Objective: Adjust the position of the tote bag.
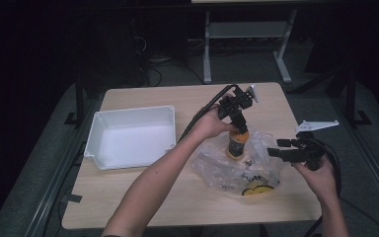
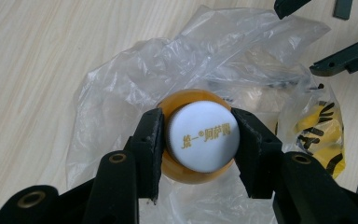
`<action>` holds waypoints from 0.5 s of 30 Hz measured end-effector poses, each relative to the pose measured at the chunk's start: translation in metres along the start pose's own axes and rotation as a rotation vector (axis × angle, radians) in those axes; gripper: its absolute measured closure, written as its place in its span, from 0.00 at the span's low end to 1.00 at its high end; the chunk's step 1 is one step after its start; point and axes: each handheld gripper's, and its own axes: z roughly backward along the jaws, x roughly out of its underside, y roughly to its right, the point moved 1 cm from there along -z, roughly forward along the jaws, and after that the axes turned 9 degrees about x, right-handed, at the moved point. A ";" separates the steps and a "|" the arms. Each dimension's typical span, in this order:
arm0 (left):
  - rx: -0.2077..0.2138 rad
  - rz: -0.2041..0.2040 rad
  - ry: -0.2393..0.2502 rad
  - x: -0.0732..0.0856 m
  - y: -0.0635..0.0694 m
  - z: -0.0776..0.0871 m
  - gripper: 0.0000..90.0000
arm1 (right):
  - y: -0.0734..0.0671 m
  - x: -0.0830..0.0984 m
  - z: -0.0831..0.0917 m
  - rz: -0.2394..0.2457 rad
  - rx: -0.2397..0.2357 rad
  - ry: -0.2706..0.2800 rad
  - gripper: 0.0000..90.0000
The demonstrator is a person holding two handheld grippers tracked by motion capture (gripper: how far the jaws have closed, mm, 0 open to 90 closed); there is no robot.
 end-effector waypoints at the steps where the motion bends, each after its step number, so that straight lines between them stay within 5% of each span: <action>1: -0.004 -0.007 -0.004 0.000 0.001 0.000 0.63 | 0.000 0.000 0.000 -0.001 0.000 0.000 0.42; 15: -0.024 -0.032 -0.022 -0.002 0.004 0.001 0.65 | 0.000 0.000 0.000 0.000 0.000 0.001 0.42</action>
